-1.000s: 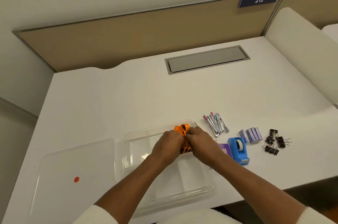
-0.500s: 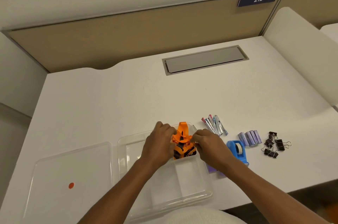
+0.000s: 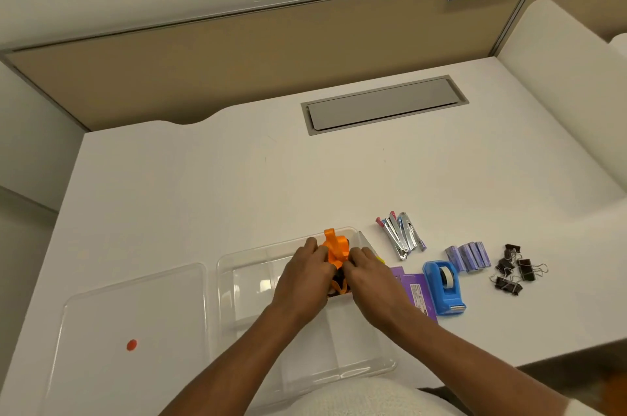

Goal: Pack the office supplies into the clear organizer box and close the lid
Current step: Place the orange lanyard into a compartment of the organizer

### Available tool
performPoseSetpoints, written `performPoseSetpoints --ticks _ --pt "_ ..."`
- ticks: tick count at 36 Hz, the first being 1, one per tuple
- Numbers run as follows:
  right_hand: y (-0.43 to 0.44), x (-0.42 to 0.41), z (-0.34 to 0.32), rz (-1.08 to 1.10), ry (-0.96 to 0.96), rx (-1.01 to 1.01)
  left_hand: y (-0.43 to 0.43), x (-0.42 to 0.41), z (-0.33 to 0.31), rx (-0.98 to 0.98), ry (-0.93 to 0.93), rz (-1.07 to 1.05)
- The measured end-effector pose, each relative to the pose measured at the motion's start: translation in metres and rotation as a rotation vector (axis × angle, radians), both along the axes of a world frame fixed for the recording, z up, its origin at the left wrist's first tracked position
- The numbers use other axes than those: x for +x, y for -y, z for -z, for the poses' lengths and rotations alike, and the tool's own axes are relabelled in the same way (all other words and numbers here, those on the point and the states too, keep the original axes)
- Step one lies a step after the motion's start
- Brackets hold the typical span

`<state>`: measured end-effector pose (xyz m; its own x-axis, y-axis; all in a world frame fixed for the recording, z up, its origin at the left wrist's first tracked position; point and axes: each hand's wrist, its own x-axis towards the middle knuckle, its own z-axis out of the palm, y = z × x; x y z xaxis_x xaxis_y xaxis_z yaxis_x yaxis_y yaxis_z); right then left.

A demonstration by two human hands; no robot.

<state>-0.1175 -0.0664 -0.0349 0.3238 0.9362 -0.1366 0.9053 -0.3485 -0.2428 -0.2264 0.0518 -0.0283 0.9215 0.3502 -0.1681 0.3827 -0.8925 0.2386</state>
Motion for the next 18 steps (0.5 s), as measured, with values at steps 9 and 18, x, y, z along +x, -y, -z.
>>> performPoseSetpoints --ticks 9,18 --pt "-0.010 0.014 -0.003 -0.166 -0.034 -0.086 -0.001 0.003 0.002 -0.043 0.025 -0.046" --pt "0.018 0.010 -0.003 -0.108 -0.034 -0.016 -0.006 -0.006 0.020 0.014 0.004 0.167"
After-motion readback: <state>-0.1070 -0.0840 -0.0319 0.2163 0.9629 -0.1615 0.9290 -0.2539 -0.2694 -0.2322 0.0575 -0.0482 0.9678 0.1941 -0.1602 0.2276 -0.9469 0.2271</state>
